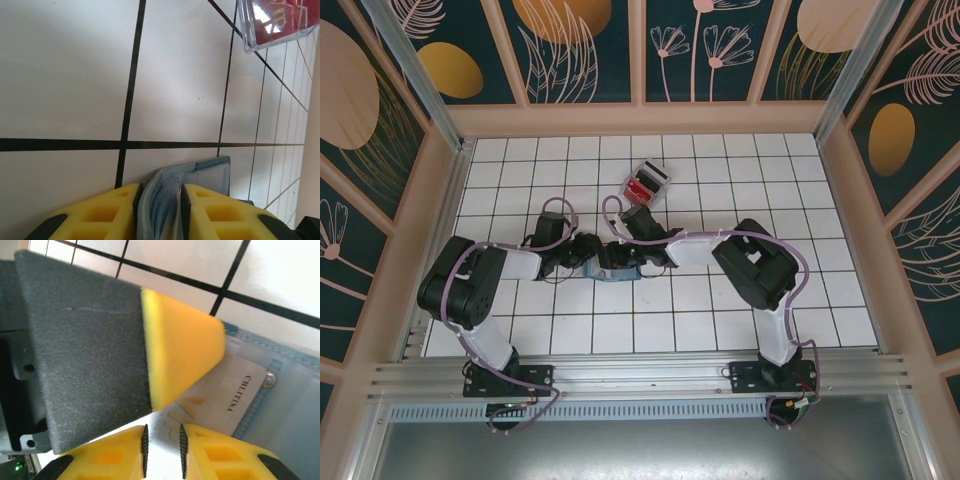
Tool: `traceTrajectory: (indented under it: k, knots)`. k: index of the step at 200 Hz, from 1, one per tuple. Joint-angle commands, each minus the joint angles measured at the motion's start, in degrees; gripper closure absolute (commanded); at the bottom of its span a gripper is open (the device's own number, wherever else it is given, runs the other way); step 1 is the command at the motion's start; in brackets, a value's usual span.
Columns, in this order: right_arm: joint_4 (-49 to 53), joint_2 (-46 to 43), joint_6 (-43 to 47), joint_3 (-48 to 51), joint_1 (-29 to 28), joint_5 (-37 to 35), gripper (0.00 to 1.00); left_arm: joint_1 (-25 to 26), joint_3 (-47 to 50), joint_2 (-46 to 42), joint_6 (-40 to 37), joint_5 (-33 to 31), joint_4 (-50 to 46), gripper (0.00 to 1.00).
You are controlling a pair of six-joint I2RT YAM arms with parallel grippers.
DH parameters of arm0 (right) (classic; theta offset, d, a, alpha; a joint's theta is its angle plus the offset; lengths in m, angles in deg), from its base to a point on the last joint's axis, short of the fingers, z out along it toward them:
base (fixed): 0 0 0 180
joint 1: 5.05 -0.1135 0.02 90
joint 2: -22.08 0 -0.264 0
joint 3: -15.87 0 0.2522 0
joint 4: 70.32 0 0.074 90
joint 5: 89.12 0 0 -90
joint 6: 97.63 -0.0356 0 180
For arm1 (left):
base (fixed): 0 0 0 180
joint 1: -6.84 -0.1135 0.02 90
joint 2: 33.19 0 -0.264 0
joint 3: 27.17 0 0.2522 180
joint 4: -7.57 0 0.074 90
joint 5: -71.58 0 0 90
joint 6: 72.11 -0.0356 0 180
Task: Put the credit cards into the card holder
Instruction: Insert the card into the card holder, then rotate the card holder at the center of the table.
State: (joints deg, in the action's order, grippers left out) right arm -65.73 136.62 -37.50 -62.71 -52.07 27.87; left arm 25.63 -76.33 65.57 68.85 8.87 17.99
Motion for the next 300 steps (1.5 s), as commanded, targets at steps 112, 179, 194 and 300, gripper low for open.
traceTrajectory:
  k: [112,179,194,300]
  knots:
    - [10.0,-15.6,2.6,14.5,-0.1,0.4,0.73,-2.9,-5.1,-8.3,-7.4,-11.9,-19.3,0.37]
    - [10.8,-10.6,2.6,11.2,-0.6,-4.8,0.73,-4.2,-18.4,-1.3,-18.8,-8.5,-30.2,0.58]
    - [10.8,-9.6,2.6,10.3,-0.2,-6.8,0.73,-3.2,-18.8,-0.6,-19.4,-6.8,-30.4,0.62]
    - [6.2,6.5,5.0,-9.0,4.7,-3.6,0.73,0.4,-1.4,-10.7,-13.1,-6.9,-32.4,0.81]
